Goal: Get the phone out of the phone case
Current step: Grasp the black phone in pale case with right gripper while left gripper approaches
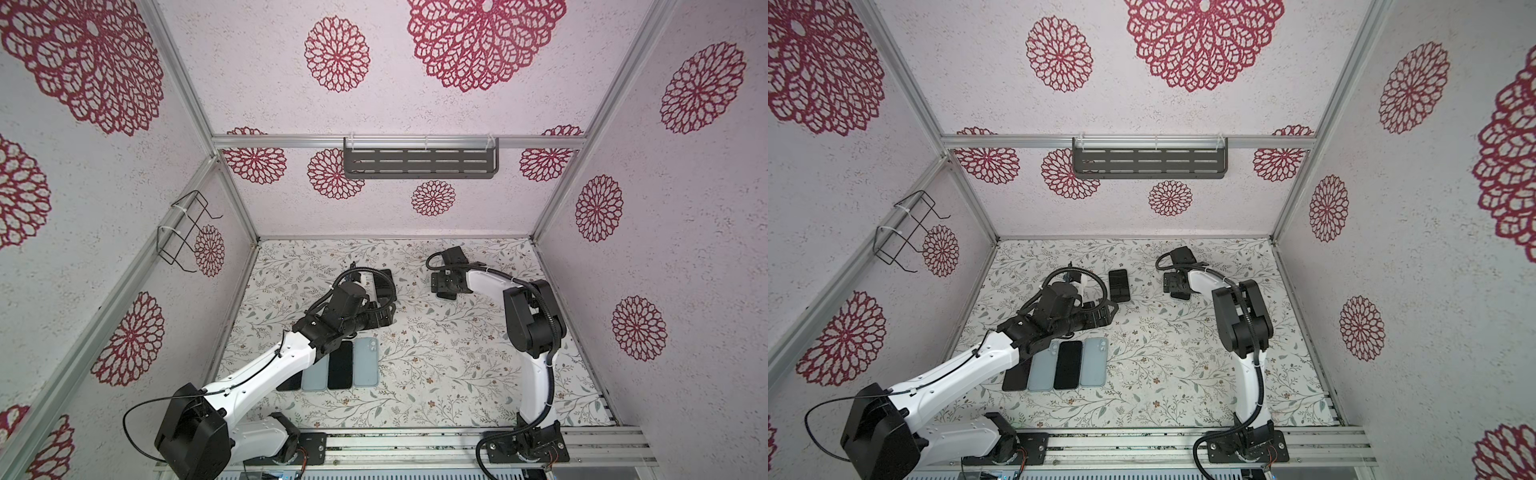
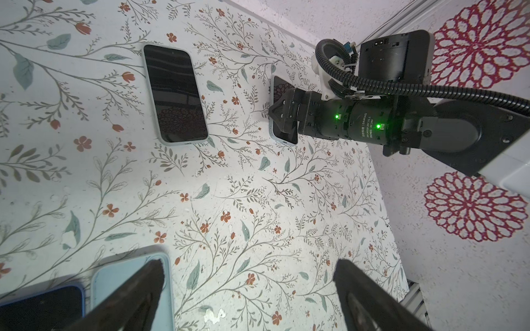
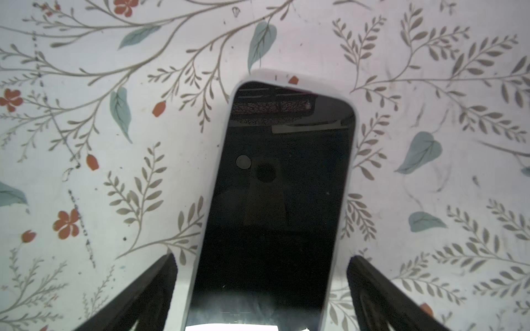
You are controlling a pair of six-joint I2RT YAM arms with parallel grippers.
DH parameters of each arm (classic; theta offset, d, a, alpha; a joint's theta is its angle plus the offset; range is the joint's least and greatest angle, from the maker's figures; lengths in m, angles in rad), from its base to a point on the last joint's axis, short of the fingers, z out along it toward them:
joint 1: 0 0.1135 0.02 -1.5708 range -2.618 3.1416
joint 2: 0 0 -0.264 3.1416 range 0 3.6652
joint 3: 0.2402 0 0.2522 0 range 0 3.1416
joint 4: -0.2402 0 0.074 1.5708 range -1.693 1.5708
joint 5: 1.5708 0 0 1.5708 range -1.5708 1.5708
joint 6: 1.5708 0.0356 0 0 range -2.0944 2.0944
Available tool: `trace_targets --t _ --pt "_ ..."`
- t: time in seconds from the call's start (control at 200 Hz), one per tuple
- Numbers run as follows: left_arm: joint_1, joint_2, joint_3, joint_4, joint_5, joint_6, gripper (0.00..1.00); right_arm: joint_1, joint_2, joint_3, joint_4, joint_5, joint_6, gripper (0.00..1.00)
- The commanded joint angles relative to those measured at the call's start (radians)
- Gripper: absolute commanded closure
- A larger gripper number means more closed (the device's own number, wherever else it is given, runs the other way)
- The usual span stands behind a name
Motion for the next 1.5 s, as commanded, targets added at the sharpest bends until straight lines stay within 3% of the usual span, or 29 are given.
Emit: trace_targets --t 0.0,0.225,0.38,0.786,0.996,1.491 --pt "-0.006 0.015 0.024 0.025 0.007 -0.001 0.03 -0.008 0.023 0.028 -0.023 0.011 0.002 0.05" --pt "-0.006 0.025 0.039 0.026 0.007 -0.007 0.03 -0.011 0.033 0.026 -0.027 0.015 -0.002 0.08" --pt "-0.001 0.077 0.076 0.015 -0.011 -0.049 0.03 -0.016 0.019 -0.002 -0.020 0.008 -0.008 0.17" --pt "0.037 0.337 0.238 0.159 0.149 -0.167 0.03 -0.016 -0.158 -0.217 0.099 -0.050 -0.011 0.43" --pt "0.052 0.505 0.297 0.322 0.266 -0.302 0.00 -0.016 -0.309 -0.385 0.193 -0.130 -0.008 0.52" --pt "0.025 0.770 0.394 0.426 0.331 -0.462 0.04 -0.011 -0.611 -0.704 0.422 -0.437 0.009 0.62"
